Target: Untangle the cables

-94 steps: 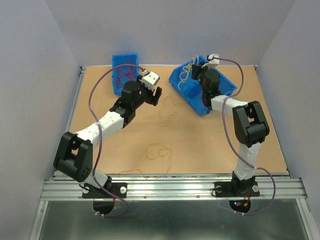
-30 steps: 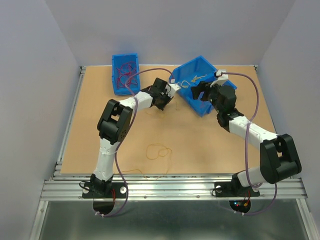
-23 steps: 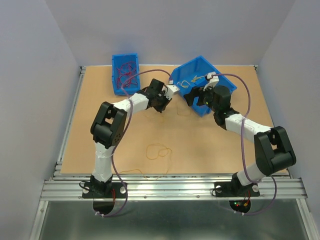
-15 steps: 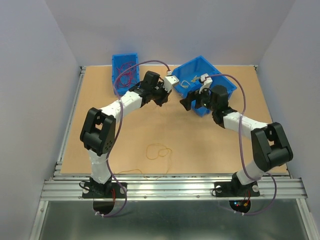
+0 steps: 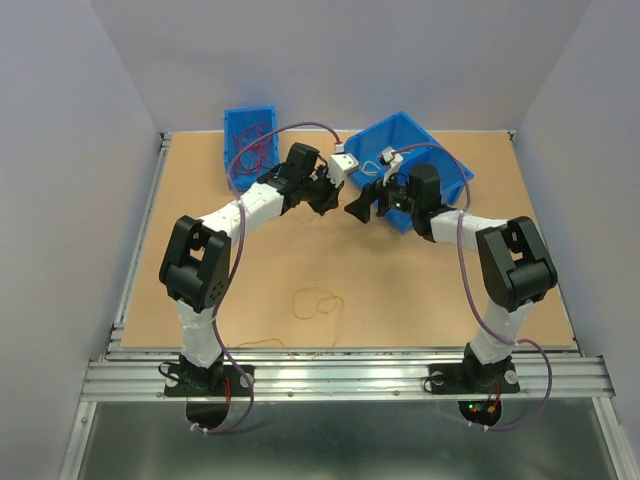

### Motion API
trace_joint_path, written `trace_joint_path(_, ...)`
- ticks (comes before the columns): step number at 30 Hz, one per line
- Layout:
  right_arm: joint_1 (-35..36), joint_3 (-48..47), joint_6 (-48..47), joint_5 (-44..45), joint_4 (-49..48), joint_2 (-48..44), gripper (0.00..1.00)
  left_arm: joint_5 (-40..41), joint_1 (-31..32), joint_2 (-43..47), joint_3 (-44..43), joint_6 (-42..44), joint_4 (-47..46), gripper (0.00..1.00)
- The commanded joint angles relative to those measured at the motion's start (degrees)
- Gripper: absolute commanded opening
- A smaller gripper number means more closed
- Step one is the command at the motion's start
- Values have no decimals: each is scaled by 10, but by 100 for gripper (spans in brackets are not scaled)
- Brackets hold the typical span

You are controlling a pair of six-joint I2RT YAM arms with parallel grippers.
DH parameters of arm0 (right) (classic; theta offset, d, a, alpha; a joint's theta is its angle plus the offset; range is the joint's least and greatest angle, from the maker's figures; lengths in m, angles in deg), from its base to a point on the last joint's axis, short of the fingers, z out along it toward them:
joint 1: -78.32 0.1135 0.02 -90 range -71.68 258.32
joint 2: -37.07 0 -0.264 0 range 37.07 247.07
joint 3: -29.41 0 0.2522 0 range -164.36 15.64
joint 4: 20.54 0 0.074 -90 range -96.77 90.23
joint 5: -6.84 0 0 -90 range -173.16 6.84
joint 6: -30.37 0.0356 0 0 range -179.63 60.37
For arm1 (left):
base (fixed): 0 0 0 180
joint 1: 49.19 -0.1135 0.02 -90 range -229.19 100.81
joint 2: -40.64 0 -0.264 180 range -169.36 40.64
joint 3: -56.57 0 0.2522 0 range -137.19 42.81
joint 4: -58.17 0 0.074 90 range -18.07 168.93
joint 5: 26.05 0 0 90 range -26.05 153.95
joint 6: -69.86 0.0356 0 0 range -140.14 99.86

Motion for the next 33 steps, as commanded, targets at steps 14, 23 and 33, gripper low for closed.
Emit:
trace_joint_path(14, 2, -28, -8, -95, -80, 16, 100, -43, 1, 59, 16, -5, 3, 0)
trace_joint_path(23, 3, -22, -34, -169, -80, 13, 79, -65, 13, 74, 24, -16, -5, 0)
trace_joint_path(33, 4, -28, -28, -227, -79, 14, 19, -50, 12, 99, 52, -29, -44, 0)
